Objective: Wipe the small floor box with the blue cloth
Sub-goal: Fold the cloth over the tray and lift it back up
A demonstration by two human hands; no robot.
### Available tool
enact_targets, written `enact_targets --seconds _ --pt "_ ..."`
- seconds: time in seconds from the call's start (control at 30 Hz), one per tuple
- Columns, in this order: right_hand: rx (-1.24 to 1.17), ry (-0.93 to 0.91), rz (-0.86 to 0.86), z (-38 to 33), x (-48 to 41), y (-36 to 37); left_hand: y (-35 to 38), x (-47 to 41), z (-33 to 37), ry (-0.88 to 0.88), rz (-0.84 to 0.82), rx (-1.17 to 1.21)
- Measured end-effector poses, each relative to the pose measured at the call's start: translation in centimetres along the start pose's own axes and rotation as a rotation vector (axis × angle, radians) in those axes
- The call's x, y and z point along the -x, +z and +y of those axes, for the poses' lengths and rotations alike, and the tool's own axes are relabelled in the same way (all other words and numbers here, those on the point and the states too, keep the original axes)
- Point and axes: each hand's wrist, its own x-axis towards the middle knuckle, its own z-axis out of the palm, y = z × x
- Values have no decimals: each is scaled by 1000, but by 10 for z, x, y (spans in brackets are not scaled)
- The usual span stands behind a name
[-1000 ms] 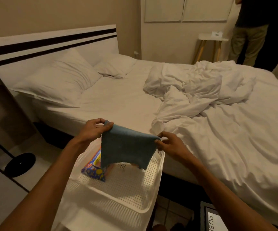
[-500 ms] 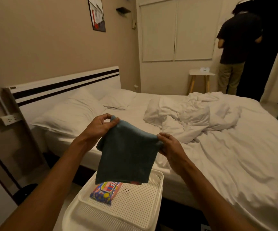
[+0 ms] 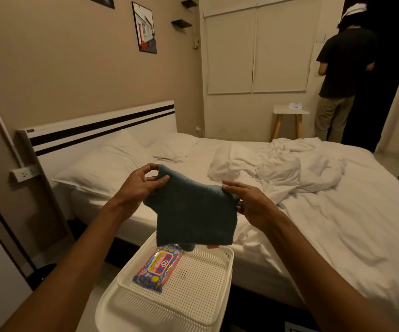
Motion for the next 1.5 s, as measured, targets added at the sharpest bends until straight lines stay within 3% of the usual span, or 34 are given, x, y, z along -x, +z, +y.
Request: enact_targets --seconds 0.27,0.43,0.57,0.67,0.9,1.0,1.13,1.33,1.5 --pt "-54 45 32 0 15 -6 12 3 21 23 15 33" --pt "531 -103 2 -8 25 -16 18 5 38 55 -20 43" --pt "666 -360 145 -28 21 -13 23 4 55 52 -77 56" --pt "560 -445 -5 -57 21 1 24 3 66 24 -163 54" --pt "517 -357 -429 -84 15 30 28 10 87 43 -374 -13" --pt "475 -322 -495 -80 19 32 26 14 95 64 -390 -40" --pt "489 -324 -461 -78 22 24 12 14 107 59 -401 -155" --pt "844 -399 -356 -107 32 1 -19 19 127 126 -339 -527" --pt "967 -485 -249 -132 35 -6 -26 25 131 211 -281 -623"
